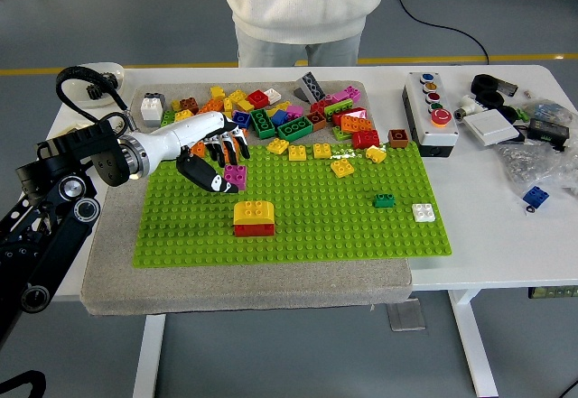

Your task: Pick up the brick,pile it on top of brick,press brick,pick up the brick,pile it on top of brick,press brick

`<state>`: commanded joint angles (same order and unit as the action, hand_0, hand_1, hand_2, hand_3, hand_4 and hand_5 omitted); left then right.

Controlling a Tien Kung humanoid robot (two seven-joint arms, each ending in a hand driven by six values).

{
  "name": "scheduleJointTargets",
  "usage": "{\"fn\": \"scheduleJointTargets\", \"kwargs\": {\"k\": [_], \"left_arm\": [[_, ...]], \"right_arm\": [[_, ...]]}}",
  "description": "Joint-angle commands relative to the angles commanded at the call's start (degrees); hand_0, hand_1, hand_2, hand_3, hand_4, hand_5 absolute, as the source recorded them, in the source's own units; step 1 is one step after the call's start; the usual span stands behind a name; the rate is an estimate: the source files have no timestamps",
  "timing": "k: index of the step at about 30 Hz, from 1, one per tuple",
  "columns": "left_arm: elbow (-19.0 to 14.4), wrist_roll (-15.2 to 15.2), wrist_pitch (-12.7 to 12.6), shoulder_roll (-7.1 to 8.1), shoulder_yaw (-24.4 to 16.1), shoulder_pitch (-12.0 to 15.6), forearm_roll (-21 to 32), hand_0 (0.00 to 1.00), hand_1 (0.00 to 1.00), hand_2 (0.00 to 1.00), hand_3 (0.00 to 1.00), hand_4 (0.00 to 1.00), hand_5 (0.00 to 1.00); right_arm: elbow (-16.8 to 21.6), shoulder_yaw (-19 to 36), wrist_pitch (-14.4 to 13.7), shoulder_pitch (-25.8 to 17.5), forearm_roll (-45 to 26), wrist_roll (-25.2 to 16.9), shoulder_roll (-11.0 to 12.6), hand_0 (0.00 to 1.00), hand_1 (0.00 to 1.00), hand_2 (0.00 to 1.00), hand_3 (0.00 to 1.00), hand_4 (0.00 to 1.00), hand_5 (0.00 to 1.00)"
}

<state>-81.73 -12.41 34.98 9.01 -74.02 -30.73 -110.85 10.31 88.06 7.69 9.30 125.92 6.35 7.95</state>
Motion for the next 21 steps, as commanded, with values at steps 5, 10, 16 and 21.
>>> {"fn": "scheduleJointTargets", "kwargs": {"k": [5, 10, 16, 21], "left_arm": [[-0.3, -0.5, -0.3, -0.26, 0.3, 0.3, 0.6, 0.478, 0.428, 0.442, 0.515, 0.889, 0.002], [-0.5, -0.8, -0.8, -0.59, 1.0, 0.9, 1.2, 0.478, 0.428, 0.442, 0.515, 0.889, 0.002], [-0.5, -1.0, -1.0, -1.02, 1.8, 1.5, 1.5, 0.478, 0.428, 0.442, 0.513, 0.888, 0.002], [-0.3, -1.1, -1.2, -1.32, 2.2, 1.8, 1.7, 0.478, 0.427, 0.441, 0.514, 0.888, 0.002]], "right_arm": [[0.0, -0.1, 0.0, 0.0, 0.0, 0.0, 0.0, 0.740, 0.645, 0.713, 0.591, 0.803, 0.370], [0.0, -0.4, 0.1, 0.1, -0.1, -0.1, 0.0, 0.740, 0.645, 0.713, 0.591, 0.803, 0.370], [0.0, -0.5, 0.1, -0.1, 0.0, -0.1, -0.1, 0.740, 0.645, 0.713, 0.591, 0.802, 0.371], [0.0, -0.6, 0.1, -0.1, 0.1, -0.1, 0.0, 0.740, 0.646, 0.713, 0.590, 0.802, 0.371]]}}
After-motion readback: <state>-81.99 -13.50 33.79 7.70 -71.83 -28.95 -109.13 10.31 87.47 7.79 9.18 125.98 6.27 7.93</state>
